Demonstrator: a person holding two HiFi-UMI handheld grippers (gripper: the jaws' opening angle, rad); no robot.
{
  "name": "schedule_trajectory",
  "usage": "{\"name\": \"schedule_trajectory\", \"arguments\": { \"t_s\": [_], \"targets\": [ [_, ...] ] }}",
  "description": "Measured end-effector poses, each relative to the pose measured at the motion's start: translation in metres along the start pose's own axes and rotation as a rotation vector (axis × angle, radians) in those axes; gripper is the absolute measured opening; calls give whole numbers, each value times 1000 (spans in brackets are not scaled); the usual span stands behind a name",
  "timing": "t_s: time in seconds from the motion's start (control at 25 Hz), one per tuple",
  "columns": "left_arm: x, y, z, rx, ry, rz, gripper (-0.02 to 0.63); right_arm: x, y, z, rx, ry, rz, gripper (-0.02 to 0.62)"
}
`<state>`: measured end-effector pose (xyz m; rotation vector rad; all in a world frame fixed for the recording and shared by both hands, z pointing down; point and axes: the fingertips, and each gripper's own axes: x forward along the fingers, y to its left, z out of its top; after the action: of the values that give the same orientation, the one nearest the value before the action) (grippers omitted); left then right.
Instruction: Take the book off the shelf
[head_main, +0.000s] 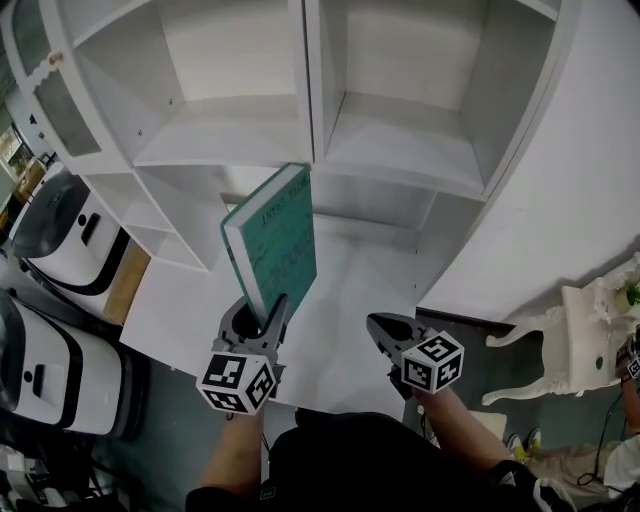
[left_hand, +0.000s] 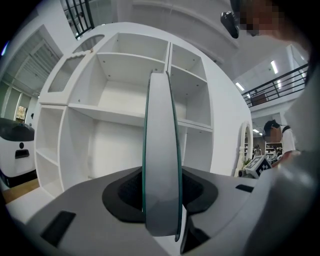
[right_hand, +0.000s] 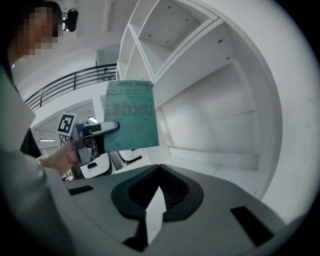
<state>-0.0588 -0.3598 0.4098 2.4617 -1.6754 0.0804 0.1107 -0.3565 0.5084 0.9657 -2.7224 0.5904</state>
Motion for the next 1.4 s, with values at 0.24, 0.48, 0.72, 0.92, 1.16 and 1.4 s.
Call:
{"name": "schedule_trajectory", "arguments": {
  "t_s": [0.24, 0.48, 0.72, 0.92, 1.16, 1.4],
  "targets": [
    [-3, 6, -32, -38, 62, 10, 165, 0, -3, -5, 6, 18, -14, 14],
    [3, 8, -74, -76, 161, 11, 165, 1, -1, -13, 16, 34, -19, 14],
    [10, -3, -113, -135, 258, -26, 165, 2, 0, -25, 34, 52, -29, 15],
    [13, -17, -140, -138, 319, -54, 166, 0, -2, -32, 54, 45, -40, 14],
    [21, -24, -151, -131, 355, -49, 166, -9, -6, -30, 58, 17, -62, 14],
    [34, -21, -137, -33, 363, -8, 166, -24, -16, -22, 51, -34, -109, 14]
  ]
}}
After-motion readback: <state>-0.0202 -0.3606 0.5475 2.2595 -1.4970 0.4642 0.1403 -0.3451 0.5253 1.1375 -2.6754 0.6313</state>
